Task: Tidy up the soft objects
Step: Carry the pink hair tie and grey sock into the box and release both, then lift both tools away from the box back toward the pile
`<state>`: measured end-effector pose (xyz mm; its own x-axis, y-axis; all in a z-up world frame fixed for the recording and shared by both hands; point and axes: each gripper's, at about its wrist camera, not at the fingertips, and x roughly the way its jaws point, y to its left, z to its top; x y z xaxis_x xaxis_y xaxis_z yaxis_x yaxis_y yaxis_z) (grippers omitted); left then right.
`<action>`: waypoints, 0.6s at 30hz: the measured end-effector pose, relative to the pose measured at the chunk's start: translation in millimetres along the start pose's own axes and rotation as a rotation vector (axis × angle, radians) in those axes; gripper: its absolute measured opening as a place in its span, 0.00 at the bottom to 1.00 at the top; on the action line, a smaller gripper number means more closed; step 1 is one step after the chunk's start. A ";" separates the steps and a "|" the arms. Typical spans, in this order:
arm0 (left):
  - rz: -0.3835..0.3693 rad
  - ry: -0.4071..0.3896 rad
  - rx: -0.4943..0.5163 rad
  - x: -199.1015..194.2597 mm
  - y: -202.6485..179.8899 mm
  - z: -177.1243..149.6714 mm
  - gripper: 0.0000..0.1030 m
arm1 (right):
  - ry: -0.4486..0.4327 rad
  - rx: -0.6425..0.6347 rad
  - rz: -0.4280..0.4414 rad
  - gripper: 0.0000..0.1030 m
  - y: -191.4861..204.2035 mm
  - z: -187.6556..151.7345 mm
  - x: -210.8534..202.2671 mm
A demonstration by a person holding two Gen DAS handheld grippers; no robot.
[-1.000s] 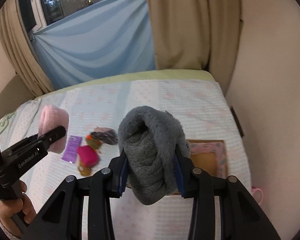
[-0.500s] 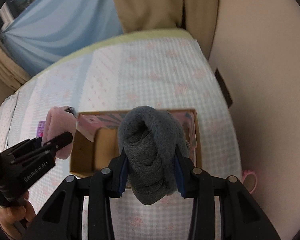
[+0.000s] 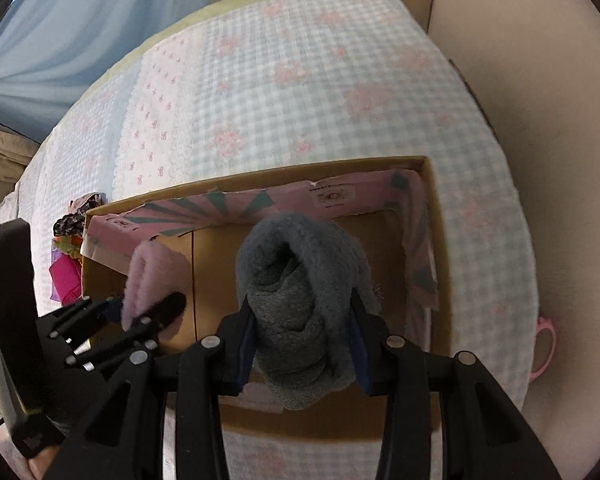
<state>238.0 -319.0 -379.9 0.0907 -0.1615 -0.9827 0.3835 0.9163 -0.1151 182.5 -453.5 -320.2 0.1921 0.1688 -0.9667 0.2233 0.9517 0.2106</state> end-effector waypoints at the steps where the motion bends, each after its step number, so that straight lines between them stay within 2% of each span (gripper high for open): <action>1: -0.011 0.009 0.009 0.9 -0.6 0.7 0.34 | 0.010 -0.003 0.008 0.43 0.2 1.8 3.0; 2: -0.013 0.015 0.013 1.1 -1.4 0.7 0.62 | 0.033 -0.015 0.012 0.47 1.7 5.0 8.8; 3: -0.010 0.019 0.013 1.1 -0.9 0.2 0.98 | 0.044 -0.027 0.006 0.60 4.0 7.0 13.2; 5: -0.023 -0.006 0.002 -4.9 3.1 -3.2 1.00 | 0.059 -0.052 -0.040 0.96 7.6 10.0 22.0; 6: -0.026 0.003 -0.002 -5.5 5.1 -4.4 1.00 | 0.052 -0.048 -0.038 1.00 6.2 9.6 24.0; 10: -0.004 -0.002 -0.004 -12.1 9.7 -10.7 1.00 | 0.024 0.005 0.023 1.00 -4.5 4.3 22.6; 18: -0.003 -0.043 -0.033 -38.5 19.7 -21.4 1.00 | -0.011 -0.015 0.021 1.00 2.1 -0.3 7.1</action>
<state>222.4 -287.0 -347.4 0.1291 -0.1796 -0.9752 0.3536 0.9271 -0.1239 184.0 -450.2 -326.7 0.2074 0.1864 -0.9603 0.2048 0.9517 0.2290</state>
